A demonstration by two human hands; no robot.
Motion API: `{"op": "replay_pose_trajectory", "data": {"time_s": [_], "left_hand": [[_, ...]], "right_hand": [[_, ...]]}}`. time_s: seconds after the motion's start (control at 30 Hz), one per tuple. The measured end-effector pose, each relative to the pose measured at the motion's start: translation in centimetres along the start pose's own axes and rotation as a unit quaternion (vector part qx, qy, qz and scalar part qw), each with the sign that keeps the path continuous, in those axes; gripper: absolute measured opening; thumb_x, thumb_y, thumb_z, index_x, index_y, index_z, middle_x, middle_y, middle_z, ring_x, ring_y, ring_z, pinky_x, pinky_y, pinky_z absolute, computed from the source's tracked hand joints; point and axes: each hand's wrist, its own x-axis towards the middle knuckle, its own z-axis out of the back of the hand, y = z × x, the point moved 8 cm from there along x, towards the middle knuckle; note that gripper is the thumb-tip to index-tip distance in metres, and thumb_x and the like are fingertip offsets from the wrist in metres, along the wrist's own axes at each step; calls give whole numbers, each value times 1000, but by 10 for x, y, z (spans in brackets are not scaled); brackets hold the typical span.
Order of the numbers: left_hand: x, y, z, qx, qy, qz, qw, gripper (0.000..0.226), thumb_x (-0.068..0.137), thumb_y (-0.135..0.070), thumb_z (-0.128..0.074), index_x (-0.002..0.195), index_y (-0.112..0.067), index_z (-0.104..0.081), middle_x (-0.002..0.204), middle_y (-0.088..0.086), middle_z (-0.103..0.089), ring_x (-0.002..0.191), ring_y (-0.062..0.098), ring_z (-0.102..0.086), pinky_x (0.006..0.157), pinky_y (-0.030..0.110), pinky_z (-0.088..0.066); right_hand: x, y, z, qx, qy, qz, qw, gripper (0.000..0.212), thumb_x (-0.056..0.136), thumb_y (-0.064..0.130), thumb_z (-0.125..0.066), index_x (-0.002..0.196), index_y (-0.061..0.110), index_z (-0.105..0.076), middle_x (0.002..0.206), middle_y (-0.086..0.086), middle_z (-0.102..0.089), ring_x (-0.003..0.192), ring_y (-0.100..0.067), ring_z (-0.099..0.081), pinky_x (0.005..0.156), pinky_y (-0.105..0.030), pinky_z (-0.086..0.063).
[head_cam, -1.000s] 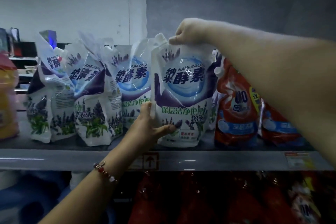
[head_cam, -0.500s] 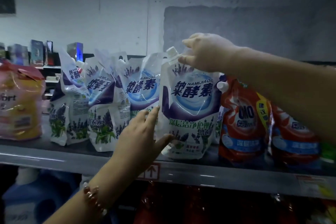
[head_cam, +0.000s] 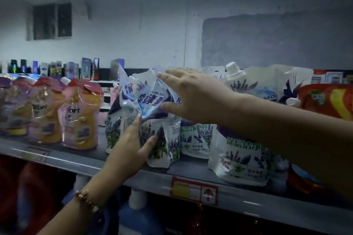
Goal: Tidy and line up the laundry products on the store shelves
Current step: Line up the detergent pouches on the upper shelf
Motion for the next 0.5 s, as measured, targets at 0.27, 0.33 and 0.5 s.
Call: {"op": "replay_pose_trajectory", "data": {"time_s": [0.27, 0.33, 0.5], "left_hand": [[16, 36, -25, -29, 84, 19, 996, 102, 86, -65, -56, 158, -30, 8, 154, 7, -43, 133, 26, -50, 102, 37, -45], [19, 36, -23, -41, 68, 8, 997, 101, 84, -64, -60, 158, -28, -1, 145, 5, -54, 125, 23, -57, 97, 35, -48], [2, 27, -20, -90, 37, -100, 990, 91, 86, -50, -68, 157, -34, -14, 134, -7, -56, 111, 13, -60, 92, 32, -51]], "right_hand": [[87, -22, -28, 40, 55, -169, 983, 69, 95, 47, -54, 149, 11, -32, 143, -12, -51, 123, -28, -53, 95, -32, -45], [95, -32, -38, 58, 107, -240, 963, 45, 96, 42, -55, 122, 5, -57, 112, -11, -66, 88, -23, -64, 67, -25, -48], [89, -67, -39, 151, 141, -345, 916, 25, 97, 25, -59, 88, 3, -65, 78, -6, -69, 45, -10, -62, 37, -14, -43]]}}
